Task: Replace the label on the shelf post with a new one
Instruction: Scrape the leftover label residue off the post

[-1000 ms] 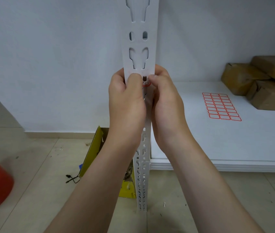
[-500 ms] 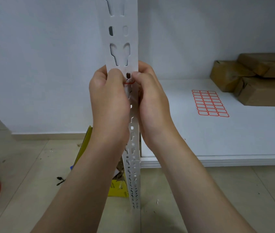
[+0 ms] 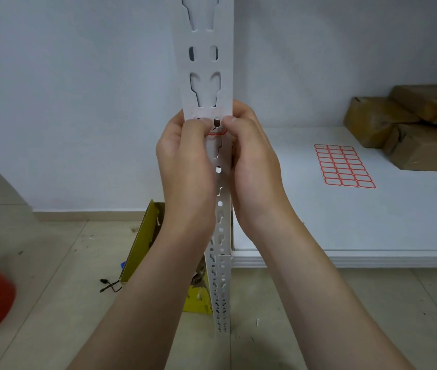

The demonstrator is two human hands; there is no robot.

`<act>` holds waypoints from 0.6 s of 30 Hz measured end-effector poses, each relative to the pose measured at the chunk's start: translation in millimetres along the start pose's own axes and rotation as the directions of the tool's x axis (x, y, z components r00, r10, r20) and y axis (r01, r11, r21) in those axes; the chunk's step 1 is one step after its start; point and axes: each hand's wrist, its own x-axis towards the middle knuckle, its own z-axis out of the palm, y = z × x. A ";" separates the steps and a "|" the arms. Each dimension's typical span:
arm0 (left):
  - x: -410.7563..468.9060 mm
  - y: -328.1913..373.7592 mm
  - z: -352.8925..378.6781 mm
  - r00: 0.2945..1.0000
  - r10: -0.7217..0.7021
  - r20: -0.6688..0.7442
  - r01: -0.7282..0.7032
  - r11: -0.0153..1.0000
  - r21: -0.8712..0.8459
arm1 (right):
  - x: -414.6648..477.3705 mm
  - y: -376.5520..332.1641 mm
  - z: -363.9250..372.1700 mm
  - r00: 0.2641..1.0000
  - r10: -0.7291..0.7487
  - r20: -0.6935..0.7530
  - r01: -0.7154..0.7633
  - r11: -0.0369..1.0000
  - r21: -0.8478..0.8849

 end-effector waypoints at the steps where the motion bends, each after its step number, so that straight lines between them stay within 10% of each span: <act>1: 0.1 0.6 0.2 1.000 -0.007 0.001 0.007 1.000 0.005 | -0.6 -0.7 0.4 1.000 0.000 -0.001 0.000 1.000 -0.005; 18: 3.6 4.1 1.9 1.000 -0.004 -0.011 0.005 0.998 0.069 | -1.8 -1.6 3.0 1.000 -0.004 -0.017 0.004 1.000 -0.005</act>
